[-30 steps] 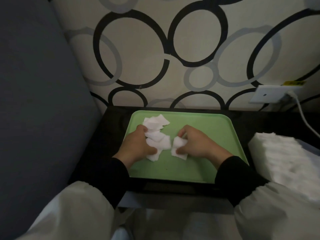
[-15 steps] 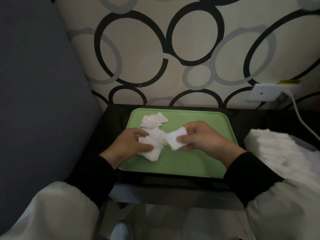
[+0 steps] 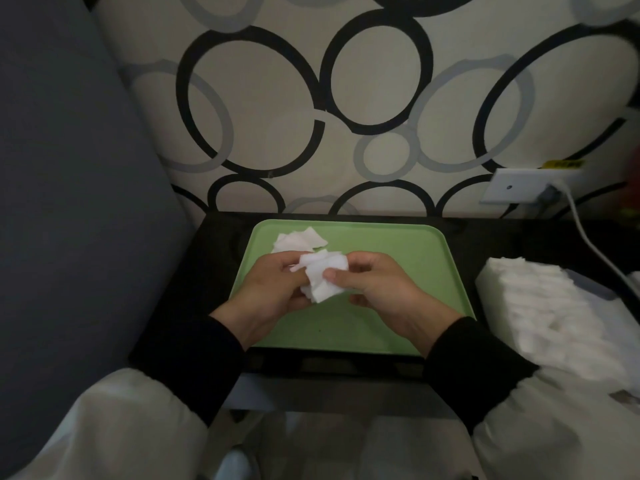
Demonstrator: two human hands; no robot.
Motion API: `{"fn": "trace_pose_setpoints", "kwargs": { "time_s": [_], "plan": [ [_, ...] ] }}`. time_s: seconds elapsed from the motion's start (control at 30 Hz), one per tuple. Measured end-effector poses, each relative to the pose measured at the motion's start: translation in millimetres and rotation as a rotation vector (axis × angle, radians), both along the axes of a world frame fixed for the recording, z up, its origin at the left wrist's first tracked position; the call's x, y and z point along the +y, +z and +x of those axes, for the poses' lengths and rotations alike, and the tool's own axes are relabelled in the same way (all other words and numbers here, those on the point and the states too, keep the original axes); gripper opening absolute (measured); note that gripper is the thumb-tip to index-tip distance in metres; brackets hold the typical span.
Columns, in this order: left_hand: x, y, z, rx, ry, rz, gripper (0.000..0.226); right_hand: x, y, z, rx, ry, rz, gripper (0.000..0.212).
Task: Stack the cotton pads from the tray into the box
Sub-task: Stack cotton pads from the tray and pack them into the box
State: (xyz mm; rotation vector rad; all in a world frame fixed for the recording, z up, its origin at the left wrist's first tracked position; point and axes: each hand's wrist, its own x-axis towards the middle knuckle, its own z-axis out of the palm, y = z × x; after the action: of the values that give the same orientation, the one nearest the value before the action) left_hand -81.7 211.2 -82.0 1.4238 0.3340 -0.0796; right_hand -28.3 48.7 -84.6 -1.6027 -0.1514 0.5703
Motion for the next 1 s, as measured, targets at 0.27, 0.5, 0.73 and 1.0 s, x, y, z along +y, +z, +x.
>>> {"fn": "trace_pose_setpoints", "kwargs": {
  "time_s": [0.27, 0.5, 0.73, 1.0],
  "plan": [
    [3, 7, -3, -0.019, -0.126, -0.193, 0.028, 4, -2, 3, 0.004, -0.197, 0.152, 0.029],
    [6, 9, -4, -0.020, -0.112, -0.275, 0.029, -1, 4, 6, 0.011, -0.175, 0.199, 0.020],
    [14, 10, -2, 0.017, 0.095, -0.114, 0.030, -12, 1, 22, 0.057, -0.303, 0.160, 0.021],
    [-1, 14, -4, 0.000, 0.065, -0.077, 0.019, -4, -8, 14, -0.095, -0.183, -0.055, 0.020]
  ]
}}
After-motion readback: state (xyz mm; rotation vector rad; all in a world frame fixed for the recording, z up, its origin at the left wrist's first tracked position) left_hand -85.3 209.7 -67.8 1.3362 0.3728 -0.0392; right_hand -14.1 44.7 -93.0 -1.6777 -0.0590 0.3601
